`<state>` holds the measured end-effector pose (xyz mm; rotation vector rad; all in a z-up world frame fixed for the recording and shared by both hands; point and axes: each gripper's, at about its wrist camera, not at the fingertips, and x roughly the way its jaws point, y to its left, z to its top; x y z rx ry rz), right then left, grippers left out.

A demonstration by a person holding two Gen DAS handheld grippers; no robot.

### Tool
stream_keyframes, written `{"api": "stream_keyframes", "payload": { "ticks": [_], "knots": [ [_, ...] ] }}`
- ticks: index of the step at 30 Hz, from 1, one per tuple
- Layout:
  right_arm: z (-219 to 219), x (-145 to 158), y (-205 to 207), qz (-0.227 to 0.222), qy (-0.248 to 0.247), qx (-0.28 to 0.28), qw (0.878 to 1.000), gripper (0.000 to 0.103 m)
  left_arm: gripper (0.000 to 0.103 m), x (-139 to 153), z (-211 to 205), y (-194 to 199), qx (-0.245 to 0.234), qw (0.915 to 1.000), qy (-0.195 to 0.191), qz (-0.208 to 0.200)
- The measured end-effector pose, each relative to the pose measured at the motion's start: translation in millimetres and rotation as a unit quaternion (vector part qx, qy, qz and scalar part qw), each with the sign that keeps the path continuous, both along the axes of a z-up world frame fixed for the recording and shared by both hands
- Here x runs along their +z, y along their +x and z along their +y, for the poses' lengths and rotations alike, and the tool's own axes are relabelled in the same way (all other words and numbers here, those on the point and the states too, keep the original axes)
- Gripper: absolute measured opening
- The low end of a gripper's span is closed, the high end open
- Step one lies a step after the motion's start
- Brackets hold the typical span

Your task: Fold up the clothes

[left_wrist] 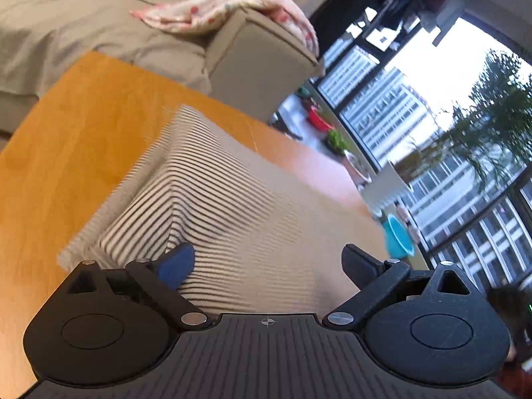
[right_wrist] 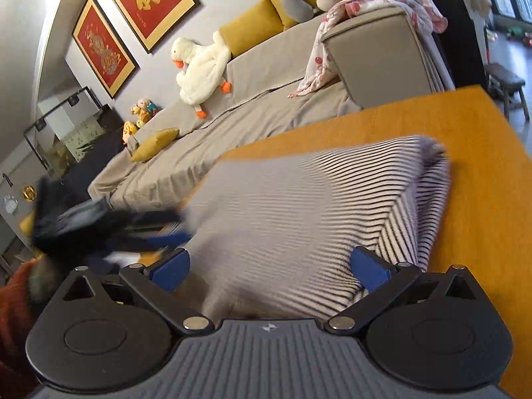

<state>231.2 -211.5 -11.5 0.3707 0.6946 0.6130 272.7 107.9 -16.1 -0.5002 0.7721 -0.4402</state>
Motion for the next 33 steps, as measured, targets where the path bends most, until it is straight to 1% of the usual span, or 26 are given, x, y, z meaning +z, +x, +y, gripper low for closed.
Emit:
{"api": "stream_keyframes", "payload": {
  "ticks": [2,4,5,7,8,9,10,11,14,16,18,19,20,21,22,24,26,27,30,31,32,33],
  "knots": [
    [13,2,-14,-0.007,-0.016,0.030,0.999,0.103,0.101,2,-5,14,0.012,0.9997,0.018,-0.006],
    [27,6,-22,-0.023,-0.048,0.074,0.996,0.103,0.101,6,-17,16,0.020,0.9981,0.057,-0.013],
    [31,10,-23,-0.031,-0.067,0.088,0.993,0.103,0.101,9,-23,15,0.021,0.9965,0.079,-0.017],
    [31,23,-24,-0.056,-0.096,0.097,0.989,0.103,0.102,16,-32,2,0.020,0.9929,0.114,-0.027],
    [26,33,-24,-0.081,-0.105,0.090,0.987,0.103,0.102,20,-35,-5,0.019,0.9911,0.128,-0.033],
    [19,43,-22,-0.110,-0.116,0.076,0.984,0.103,0.102,23,-36,-14,0.014,0.9904,0.131,-0.040],
    [10,52,-17,-0.137,-0.136,0.057,0.980,0.103,0.102,26,-35,-22,0.009,0.9909,0.127,-0.042],
    [4,56,-10,-0.155,-0.160,0.034,0.974,0.103,0.102,28,-35,-29,0.003,0.9924,0.116,-0.041],
    [-10,55,20,-0.171,-0.235,-0.039,0.956,0.103,0.102,31,-42,-46,-0.034,0.9972,0.061,-0.029],
    [-10,36,39,-0.153,-0.290,-0.059,0.943,0.103,0.102,28,-49,-49,-0.060,0.9976,0.032,-0.014],
    [-7,12,53,-0.136,-0.348,-0.067,0.925,0.103,0.102,20,-54,-46,-0.068,0.9968,0.043,-0.002],
    [-4,0,51,-0.137,-0.363,-0.065,0.919,0.103,0.102,14,-56,-44,-0.064,0.9958,0.065,0.002],
    [-3,-4,44,-0.146,-0.360,-0.072,0.919,0.103,0.102,8,-57,-41,-0.060,0.9944,0.087,0.006],
    [-1,-4,37,-0.147,-0.359,-0.074,0.918,0.103,0.101,1,-56,-36,-0.052,0.9932,0.103,0.017],
    [1,-4,31,-0.149,-0.359,-0.076,0.918,0.103,0.102,-4,-54,-32,-0.047,0.9927,0.110,0.018],
    [4,-4,17,-0.148,-0.355,-0.077,0.920,0.103,0.102,-3,-55,-28,-0.040,0.9902,0.133,0.005],
    [8,-2,0,-0.127,-0.334,-0.068,0.931,0.103,0.102,-2,-57,-22,-0.034,0.9876,0.153,0.000],
    [10,-2,-6,-0.108,-0.314,-0.062,0.941,0.103,0.102,-2,-58,-19,-0.032,0.9863,0.162,-0.003],
    [5,-7,-13,-0.036,-0.234,-0.036,0.971,0.103,0.102,-1,-62,-16,-0.029,0.9829,0.182,-0.010],
    [3,-9,-14,-0.019,-0.210,-0.027,0.977,0.103,0.102,-1,-63,-15,-0.029,0.9820,0.187,-0.012],
    [5,-10,-16,-0.018,-0.202,-0.023,0.979,0.103,0.102,0,-62,-16,-0.029,0.9818,0.187,-0.012],
    [8,-10,-17,-0.023,-0.207,-0.019,0.978,0.103,0.103,0,-62,-18,-0.030,0.9819,0.187,-0.011]
  ]
}}
